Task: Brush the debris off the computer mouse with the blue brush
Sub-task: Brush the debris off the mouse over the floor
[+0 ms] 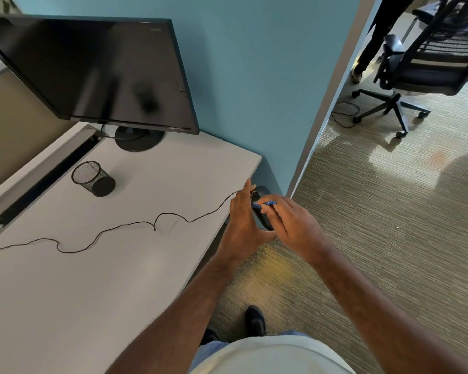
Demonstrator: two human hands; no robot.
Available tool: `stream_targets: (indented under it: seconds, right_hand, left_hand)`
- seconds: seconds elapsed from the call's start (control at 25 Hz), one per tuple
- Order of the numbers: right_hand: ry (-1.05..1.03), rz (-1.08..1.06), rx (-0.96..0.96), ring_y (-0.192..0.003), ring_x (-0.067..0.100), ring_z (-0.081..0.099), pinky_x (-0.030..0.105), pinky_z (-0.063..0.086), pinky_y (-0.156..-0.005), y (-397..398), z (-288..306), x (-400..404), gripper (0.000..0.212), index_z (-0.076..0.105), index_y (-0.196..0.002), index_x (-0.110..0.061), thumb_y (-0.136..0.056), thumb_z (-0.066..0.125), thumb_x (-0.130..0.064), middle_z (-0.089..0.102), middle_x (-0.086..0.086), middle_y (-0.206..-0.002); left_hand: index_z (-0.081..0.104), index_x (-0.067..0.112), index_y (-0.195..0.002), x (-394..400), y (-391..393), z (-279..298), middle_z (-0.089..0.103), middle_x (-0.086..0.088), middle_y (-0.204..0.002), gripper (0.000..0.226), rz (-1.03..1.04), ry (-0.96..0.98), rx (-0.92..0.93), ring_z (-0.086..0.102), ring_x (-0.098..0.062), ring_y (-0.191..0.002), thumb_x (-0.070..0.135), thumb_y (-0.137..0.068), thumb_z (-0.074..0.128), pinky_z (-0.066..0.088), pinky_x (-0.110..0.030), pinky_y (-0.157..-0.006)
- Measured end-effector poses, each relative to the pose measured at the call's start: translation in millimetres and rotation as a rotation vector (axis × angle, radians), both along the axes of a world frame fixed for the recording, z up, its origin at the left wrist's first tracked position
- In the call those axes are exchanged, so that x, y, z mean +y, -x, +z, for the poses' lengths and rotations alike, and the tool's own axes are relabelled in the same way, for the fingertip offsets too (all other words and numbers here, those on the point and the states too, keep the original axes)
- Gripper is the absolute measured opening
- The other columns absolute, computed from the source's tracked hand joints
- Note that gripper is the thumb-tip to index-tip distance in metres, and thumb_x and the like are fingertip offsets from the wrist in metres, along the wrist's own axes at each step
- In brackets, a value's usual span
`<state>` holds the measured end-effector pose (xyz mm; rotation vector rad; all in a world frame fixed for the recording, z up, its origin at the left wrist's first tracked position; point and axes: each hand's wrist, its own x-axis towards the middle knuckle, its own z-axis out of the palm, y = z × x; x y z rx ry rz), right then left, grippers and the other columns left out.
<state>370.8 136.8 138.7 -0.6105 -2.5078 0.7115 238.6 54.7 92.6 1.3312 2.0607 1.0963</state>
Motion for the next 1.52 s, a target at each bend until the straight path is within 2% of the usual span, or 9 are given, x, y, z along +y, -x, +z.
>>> stream_targets:
  seconds: [0.12, 0.24, 0.32, 0.48, 0.68, 0.88, 1.04, 1.36, 1.52]
  right_hand:
    - [0.065, 0.022, -0.018, -0.085, 0.009, 0.067, 0.031, 0.059, -0.074, -4, -1, -3, 0.034, 0.061, -0.125, -0.015, -0.108, 0.04, -0.035, 0.07, -0.001, -0.102]
    - [0.144, -0.089, 0.092, -0.067, -0.005, 0.06, 0.011, 0.046, -0.058, -9, 7, 3, 0.02, 0.063, -0.118, -0.007, -0.108, 0.052, -0.019, 0.057, -0.018, -0.078]
    - [0.151, -0.159, 0.126, -0.067, -0.012, 0.059, 0.006, 0.041, -0.058, -10, 12, 12, 0.016, 0.064, -0.115, -0.002, -0.107, 0.054, -0.011, 0.056, -0.02, -0.077]
    - [0.191, -0.171, 0.111, -0.068, -0.008, 0.063, 0.009, 0.046, -0.06, -4, 13, 22, 0.019, 0.061, -0.117, -0.006, -0.108, 0.052, -0.019, 0.066, -0.012, -0.086]
    - [0.152, -0.159, 0.024, -0.051, 0.014, 0.053, 0.04, 0.048, -0.049, 6, 7, 27, 0.027, 0.056, -0.107, -0.012, -0.108, 0.041, -0.034, 0.066, 0.004, -0.076]
    - [0.152, -0.138, -0.066, -0.046, 0.006, 0.042, 0.018, 0.034, -0.046, 6, 14, 28, 0.016, 0.054, -0.098, -0.014, -0.108, 0.045, -0.023, 0.05, -0.009, -0.063]
    - [0.178, -0.16, -0.042, -0.047, 0.009, 0.043, 0.025, 0.038, -0.043, 7, 19, 35, 0.022, 0.054, -0.1, -0.01, -0.106, 0.042, -0.028, 0.055, 0.001, -0.063]
    - [0.206, -0.105, -0.071, -0.055, 0.019, 0.057, 0.037, 0.05, -0.052, 11, 15, 38, 0.021, 0.055, -0.1, -0.01, -0.106, 0.043, -0.026, 0.061, 0.004, -0.069]
    - [0.194, -0.123, -0.04, -0.048, 0.008, 0.046, 0.021, 0.039, -0.046, 8, 19, 42, 0.021, 0.056, -0.101, -0.01, -0.106, 0.043, -0.026, 0.055, -0.002, -0.065]
  left_hand:
    - [0.004, 0.016, -0.161, 0, 1, 0, 0.035, -0.008, -0.152, 0.136, -0.015, -0.009, -0.012, 0.035, -0.022, -0.139, 0.035, -0.062, 0.096, 0.046, -0.055, -0.107]
    - [0.003, 0.018, -0.161, -1, 2, 0, 0.03, -0.004, -0.159, 0.136, -0.022, -0.02, 0.016, 0.03, -0.021, -0.145, 0.044, -0.063, 0.094, 0.039, -0.05, -0.115]
    - [0.005, 0.02, -0.161, 0, 2, 2, 0.027, 0.001, -0.161, 0.138, -0.014, -0.018, -0.006, 0.026, -0.015, -0.146, 0.047, -0.06, 0.095, 0.036, -0.043, -0.117]
    - [0.008, 0.02, -0.16, 2, 0, 2, 0.029, 0.001, -0.161, 0.137, -0.028, -0.028, 0.007, 0.027, -0.01, -0.144, 0.047, -0.058, 0.096, 0.035, -0.037, -0.117]
    - [0.012, 0.012, -0.159, 3, 3, -9, 0.033, -0.004, -0.158, 0.137, -0.018, -0.074, 0.084, 0.035, -0.02, -0.143, 0.048, -0.057, 0.096, 0.042, -0.047, -0.113]
    - [0.014, 0.012, -0.159, 4, 8, -12, 0.036, -0.002, -0.155, 0.139, -0.022, -0.056, 0.076, 0.038, -0.019, -0.139, 0.05, -0.054, 0.097, 0.043, -0.044, -0.111]
    - [0.017, 0.008, -0.157, 7, 3, -12, 0.038, -0.005, -0.153, 0.136, -0.034, -0.06, 0.087, 0.037, -0.017, -0.137, 0.047, -0.054, 0.097, 0.039, -0.034, -0.112]
    - [0.019, 0.005, -0.156, 7, 5, -14, 0.041, -0.008, -0.151, 0.135, -0.036, -0.089, 0.113, 0.04, -0.02, -0.136, 0.046, -0.054, 0.098, 0.039, -0.034, -0.113]
    - [0.021, 0.005, -0.156, 11, 7, -18, 0.044, -0.007, -0.147, 0.135, -0.025, -0.076, 0.133, 0.044, -0.021, -0.133, 0.052, -0.054, 0.096, 0.042, -0.036, -0.111]
